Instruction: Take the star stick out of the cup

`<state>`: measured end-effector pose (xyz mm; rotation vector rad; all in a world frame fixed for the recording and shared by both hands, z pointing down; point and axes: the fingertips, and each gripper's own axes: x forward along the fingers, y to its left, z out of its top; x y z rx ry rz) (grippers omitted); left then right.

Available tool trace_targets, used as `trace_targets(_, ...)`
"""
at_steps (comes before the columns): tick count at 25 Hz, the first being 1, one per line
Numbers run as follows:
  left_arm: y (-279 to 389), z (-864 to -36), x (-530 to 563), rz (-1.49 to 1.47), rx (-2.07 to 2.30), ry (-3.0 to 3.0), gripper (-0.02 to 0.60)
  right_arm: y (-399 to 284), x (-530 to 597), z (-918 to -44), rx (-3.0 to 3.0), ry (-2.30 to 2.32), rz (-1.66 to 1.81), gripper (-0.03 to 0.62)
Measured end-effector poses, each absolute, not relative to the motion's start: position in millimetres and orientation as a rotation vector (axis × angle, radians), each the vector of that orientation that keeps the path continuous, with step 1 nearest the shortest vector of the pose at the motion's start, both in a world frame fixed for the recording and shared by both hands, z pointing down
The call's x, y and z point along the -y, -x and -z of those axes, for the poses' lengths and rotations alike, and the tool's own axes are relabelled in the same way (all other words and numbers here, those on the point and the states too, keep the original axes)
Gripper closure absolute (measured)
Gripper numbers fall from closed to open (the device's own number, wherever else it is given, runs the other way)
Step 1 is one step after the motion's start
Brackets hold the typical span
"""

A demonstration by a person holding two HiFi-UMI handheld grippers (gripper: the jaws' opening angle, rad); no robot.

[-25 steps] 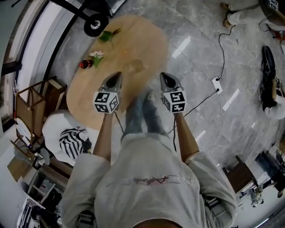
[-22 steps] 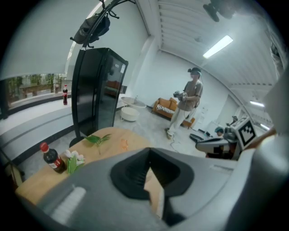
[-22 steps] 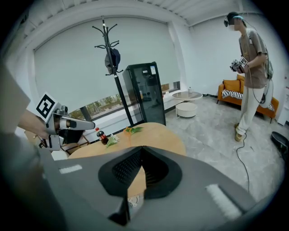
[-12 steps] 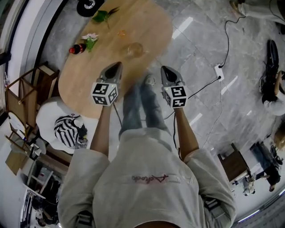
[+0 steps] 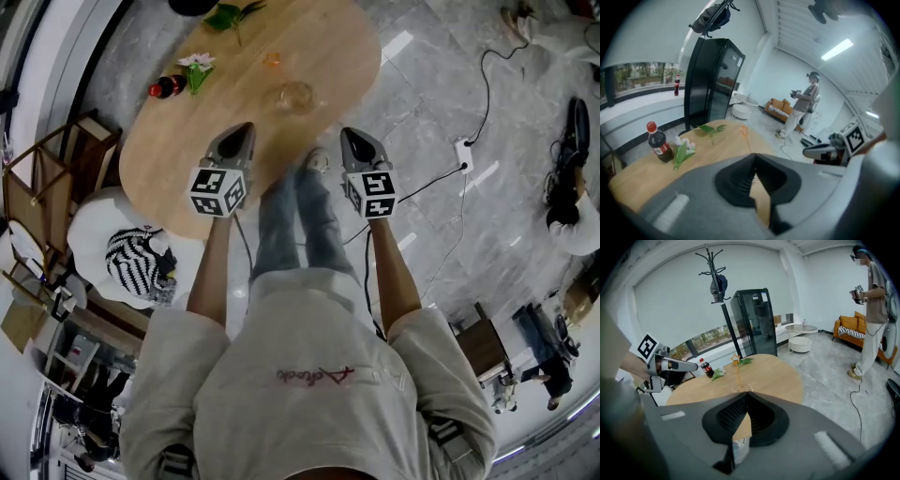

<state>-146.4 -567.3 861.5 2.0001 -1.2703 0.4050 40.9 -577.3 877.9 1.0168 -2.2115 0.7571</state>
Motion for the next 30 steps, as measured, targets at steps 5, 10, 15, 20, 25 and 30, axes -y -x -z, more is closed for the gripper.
trace_targets(5,174,-867,564,-0.393,1.323,-1.954,0.584,-11,586,-887,2.237,-0.938,-0.737,0.589)
trace_targets(10,204,-874,559,-0.384,1.367,-1.905,0.584,24,596,-896,2.257,-0.857,-0.713,0.589)
trace_targets(15,228,-882,557,-0.378,1.394,-1.866,0.584,53,604,-906,2.265,-0.794,-0.695,0.589)
trace_targets(20,241,-892,557,-0.374,1.401,-1.849,0.584,70,608,-918,2.266,-0.759,-0.688,0.589)
trace_targets(25,241,-897,559,-0.367,1.390,-1.845,0.584,77,610,-921,2.275,-0.753,-0.676,0.589)
trace_targets(30,241,-898,559,-0.367,1.379,-1.849,0.584,81,605,-925,2.276,-0.729,-0.677,0.477)
